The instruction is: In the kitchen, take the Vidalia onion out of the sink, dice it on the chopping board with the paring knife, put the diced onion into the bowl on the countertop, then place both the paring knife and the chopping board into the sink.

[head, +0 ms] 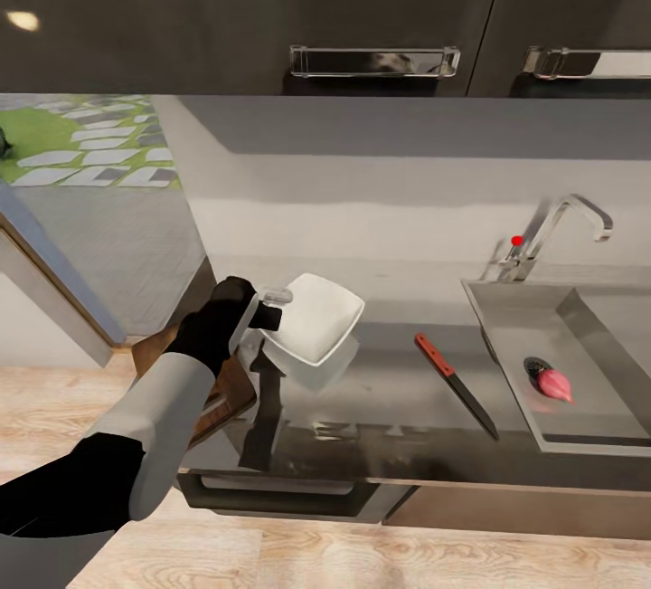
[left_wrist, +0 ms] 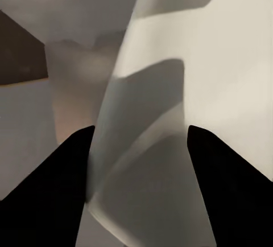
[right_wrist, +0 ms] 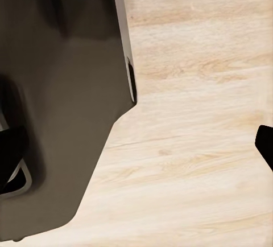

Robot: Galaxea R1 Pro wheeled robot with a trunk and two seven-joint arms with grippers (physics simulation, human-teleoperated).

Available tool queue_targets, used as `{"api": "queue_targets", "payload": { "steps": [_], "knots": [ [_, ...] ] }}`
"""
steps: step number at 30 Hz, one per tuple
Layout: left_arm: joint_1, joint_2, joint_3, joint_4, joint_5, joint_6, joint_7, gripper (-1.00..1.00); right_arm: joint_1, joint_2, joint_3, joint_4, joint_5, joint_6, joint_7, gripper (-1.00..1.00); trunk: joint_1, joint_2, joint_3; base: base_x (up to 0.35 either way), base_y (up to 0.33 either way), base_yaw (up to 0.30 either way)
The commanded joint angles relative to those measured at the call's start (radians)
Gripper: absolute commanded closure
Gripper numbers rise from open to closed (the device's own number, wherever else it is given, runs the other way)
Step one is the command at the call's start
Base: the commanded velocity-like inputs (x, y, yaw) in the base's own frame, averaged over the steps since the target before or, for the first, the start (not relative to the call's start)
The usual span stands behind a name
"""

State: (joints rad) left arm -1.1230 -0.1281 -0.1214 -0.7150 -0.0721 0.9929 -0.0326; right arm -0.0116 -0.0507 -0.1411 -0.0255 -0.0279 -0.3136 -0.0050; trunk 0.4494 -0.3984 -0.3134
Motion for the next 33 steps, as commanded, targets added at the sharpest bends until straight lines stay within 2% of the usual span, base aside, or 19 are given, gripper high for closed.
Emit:
{"api": "queue_targets", "payload": {
  "steps": [1,20,33],
  "knots": [
    [0.000,0.000,-0.001,-0.001,-0.023,0.004,-0.004,1.00,-0.001,0.000,-0.003,0.001,-0.003,-0.004,0.001,-1.00,0.001,-0.002,-0.002,0.000,0.000,0.000],
    [-0.001,0.000,-0.001,-0.015,-0.022,0.005,-0.006,1.00,-0.001,0.003,-0.003,0.001,-0.003,-0.004,0.002,-1.00,0.001,-0.002,0.019,0.000,0.001,-0.041],
    [-0.001,0.001,-0.001,-0.041,-0.022,0.006,-0.006,1.00,-0.001,0.003,-0.003,0.001,-0.003,-0.004,0.002,-1.00,0.001,-0.002,0.039,0.000,0.108,0.000]
  ]
}}
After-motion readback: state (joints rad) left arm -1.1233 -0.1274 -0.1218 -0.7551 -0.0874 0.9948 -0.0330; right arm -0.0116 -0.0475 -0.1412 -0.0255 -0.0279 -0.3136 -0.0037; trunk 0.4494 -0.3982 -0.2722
